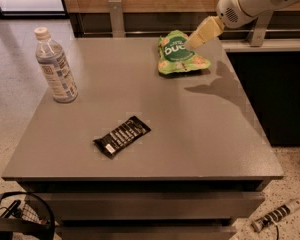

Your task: Move green rice chip bag near rxbar chocolate

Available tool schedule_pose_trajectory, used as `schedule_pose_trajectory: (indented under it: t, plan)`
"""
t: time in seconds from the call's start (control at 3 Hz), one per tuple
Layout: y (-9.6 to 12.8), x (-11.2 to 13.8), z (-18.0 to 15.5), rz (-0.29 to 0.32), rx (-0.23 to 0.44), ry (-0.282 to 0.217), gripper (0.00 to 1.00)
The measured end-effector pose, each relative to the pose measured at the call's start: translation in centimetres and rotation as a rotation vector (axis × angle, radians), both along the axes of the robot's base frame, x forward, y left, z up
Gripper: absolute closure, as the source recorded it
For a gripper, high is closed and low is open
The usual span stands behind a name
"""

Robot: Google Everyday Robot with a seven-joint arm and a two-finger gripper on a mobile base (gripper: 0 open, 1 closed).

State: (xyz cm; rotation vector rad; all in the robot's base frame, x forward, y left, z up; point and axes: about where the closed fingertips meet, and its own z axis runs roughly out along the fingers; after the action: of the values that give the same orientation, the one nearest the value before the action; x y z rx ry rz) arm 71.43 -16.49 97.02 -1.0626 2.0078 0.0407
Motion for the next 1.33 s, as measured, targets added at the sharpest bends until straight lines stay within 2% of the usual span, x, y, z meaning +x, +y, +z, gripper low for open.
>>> schedule_pose_trajectory:
  t: [0.33,0.67,1.33]
  plan:
    - [0.3,2.6,-1.8,-0.033,0.058,0.032,0.0]
    - [1.8,5.1,-4.5,-0.086,0.162,0.075,0.0]
    - [5.4,7.0,-8.9,-0.133,0.296,0.121,0.0]
